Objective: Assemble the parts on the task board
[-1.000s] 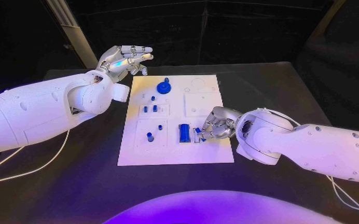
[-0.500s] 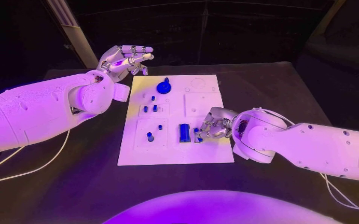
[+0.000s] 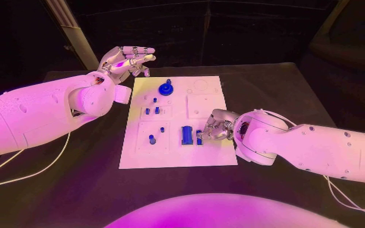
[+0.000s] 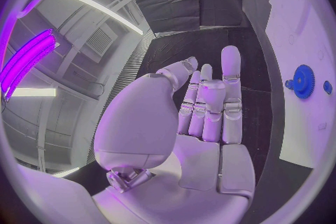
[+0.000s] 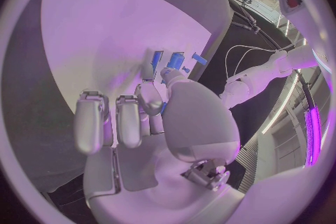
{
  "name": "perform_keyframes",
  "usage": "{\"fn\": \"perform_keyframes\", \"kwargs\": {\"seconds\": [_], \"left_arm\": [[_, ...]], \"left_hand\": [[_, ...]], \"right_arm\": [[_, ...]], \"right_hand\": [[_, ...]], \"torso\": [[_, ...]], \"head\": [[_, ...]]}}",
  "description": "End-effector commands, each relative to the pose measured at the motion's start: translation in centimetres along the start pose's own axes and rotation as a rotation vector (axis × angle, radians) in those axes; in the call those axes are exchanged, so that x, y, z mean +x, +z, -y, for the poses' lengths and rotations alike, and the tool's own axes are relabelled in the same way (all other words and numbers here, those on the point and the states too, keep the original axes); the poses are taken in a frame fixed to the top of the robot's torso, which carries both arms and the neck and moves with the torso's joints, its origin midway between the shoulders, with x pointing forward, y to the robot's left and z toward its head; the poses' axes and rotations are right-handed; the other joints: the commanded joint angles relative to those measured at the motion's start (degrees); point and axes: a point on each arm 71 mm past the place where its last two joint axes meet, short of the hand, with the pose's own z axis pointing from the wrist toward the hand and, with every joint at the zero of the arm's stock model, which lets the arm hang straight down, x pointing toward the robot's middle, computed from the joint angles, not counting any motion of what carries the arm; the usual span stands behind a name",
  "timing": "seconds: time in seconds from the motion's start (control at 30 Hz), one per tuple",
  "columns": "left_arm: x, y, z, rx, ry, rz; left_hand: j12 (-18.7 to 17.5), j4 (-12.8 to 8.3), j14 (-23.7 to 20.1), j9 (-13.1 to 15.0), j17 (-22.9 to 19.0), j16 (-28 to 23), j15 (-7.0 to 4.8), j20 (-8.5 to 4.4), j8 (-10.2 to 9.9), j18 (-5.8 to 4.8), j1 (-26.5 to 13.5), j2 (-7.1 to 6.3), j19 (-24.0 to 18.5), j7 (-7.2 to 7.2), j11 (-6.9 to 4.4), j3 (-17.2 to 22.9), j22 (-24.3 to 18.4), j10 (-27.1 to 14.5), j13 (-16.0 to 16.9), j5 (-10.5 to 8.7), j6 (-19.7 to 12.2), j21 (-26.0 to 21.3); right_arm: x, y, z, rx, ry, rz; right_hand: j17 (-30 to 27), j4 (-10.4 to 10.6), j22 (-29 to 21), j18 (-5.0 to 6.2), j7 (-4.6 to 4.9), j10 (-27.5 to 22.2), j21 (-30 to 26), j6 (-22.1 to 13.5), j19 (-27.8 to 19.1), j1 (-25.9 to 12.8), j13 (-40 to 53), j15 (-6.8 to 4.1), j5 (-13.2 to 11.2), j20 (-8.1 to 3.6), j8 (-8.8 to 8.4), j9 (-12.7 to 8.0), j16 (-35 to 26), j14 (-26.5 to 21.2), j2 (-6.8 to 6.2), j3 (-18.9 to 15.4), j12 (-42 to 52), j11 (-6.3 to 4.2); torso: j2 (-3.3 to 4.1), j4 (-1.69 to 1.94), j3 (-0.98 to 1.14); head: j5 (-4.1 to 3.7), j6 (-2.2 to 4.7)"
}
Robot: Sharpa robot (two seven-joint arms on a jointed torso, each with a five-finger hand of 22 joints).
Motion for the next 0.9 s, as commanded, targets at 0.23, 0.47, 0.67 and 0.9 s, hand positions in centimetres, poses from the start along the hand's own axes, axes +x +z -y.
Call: {"fn": "perform_keyframes", "kwargs": {"seconds": [0.23, 0.47, 0.67, 0.9], "left_arm": [[0.2, 0.0, 0.1, 0.002, -0.008, -0.011], [0.1, 0.0, 0.1, 0.002, -0.009, -0.012], [0.0, 0.1, 0.1, 0.004, -0.007, -0.008], [-0.3, 0.4, -0.1, 0.006, -0.014, 0.016]], "left_hand": [[0.4, -0.4, -0.5, -0.1, -0.2, -0.4, 0.06, 0.1, 0.3, 0.35, 0.5, 0.09, -0.3, 0.31, 0.02, 0.3, -0.1, -0.4, -0.1, 0.24, -0.1, -0.3], [0.4, -0.4, -0.5, -0.1, -0.2, -0.4, 0.06, 0.1, 0.3, 0.35, 0.5, 0.09, -0.3, 0.31, 0.02, 0.3, -0.1, -0.4, -0.1, 0.24, -0.1, -0.3], [0.5, -0.2, -0.6, -0.1, -0.2, -0.4, 0.14, 0.16, 0.4, 0.32, 0.0, 0.0, -0.3, 0.37, 0.1, 0.2, -0.1, -0.5, -0.1, 0.18, -0.1, -0.3], [1.0, 1.5, -8.1, -0.1, -12.9, -9.1, 0.64, 0.83, 0.5, 0.33, -2.9, -0.72, -3.6, 0.16, 0.27, -2.5, -2.0, -1.6, -0.3, -0.75, -1.0, -3.5]], "right_arm": [[-0.2, -0.1, -0.2, -0.016, -0.035, 0.033], [-0.7, -0.6, 0.1, -0.074, -0.016, 0.056], [-1.8, -1.1, 0.7, -0.219, 0.137, 0.092], [-5.1, -1.0, 1.7, -0.437, 0.471, 0.18]], "right_hand": [[3.1, 0.4, 2.1, -0.17, 0.27, 0.4, -0.2, -0.4, 0.4, -5.0, 0.1, -0.31, -16.5, -0.32, 0.11, 1.1, 0.0, 3.9, 0.55, -5.7, -0.4, -0.1], [2.5, -1.0, 1.5, -0.05, 0.63, 0.2, -0.6, -1.6, 0.1, -2.1, 0.2, -0.16, -15.8, -0.22, -0.37, 1.5, -0.4, 3.7, 0.77, -6.8, -0.5, 0.15], [-3.7, -3.2, -5.6, 1.47, 2.23, -4.6, -5.3, -5.5, -3.5, 3.0, -6.5, 0.85, -13.3, 0.63, -2.24, 1.2, -5.2, 2.1, 1.78, -7.2, -10.8, 1.45], [-42.4, -6.1, -44.5, 7.37, 7.44, -21.7, -41.6, -12.4, -24.9, 13.9, -34.7, 5.96, -15.9, 4.68, -5.79, -1.4, -48.3, -15.5, 4.34, -2.9, -46.9, 6.37]], "torso": [[-0.04, -0.05, 0.01], [-0.1, -0.02, 0.02], [-0.38, -0.2, -0.02], [-1.51, -0.06, -0.3]], "head": [[-0.13, 0.14], [-0.24, 0.59], [-0.21, 3.04], [-0.25, 8.81]]}}
